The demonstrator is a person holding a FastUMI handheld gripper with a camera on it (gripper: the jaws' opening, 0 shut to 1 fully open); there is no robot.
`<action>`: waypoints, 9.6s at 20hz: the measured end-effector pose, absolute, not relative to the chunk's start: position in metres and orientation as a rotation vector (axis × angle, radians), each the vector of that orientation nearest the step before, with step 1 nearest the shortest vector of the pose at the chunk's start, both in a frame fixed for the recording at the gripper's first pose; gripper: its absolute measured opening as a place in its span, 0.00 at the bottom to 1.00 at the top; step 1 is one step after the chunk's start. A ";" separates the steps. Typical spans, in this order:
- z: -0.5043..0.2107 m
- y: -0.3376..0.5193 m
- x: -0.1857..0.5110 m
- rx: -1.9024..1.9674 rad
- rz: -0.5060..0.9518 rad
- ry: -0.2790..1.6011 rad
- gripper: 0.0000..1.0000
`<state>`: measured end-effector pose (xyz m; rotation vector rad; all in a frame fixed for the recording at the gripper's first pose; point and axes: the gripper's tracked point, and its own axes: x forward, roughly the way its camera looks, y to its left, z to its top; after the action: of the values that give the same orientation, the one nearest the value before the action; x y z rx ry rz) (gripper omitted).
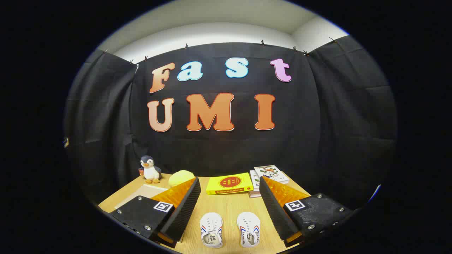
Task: Open the storage box then place both shoes into the box .Put the left shoe in first, then the right shoe, with the right side of both shoes facing outward in a uniform manner.
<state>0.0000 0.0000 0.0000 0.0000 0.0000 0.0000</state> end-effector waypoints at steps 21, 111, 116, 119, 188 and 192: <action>-0.034 -0.018 0.028 0.017 0.095 0.104 0.99; -0.094 0.436 0.017 0.565 0.829 0.759 0.87; -0.093 0.397 0.034 0.474 0.731 0.659 0.98; -0.088 0.366 0.049 0.463 0.655 0.606 0.98; -0.268 0.062 0.075 0.884 0.337 0.889 0.00; -0.210 0.068 0.078 0.864 0.361 0.816 0.00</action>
<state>0.0778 0.0681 -0.2098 0.8639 0.8156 0.3606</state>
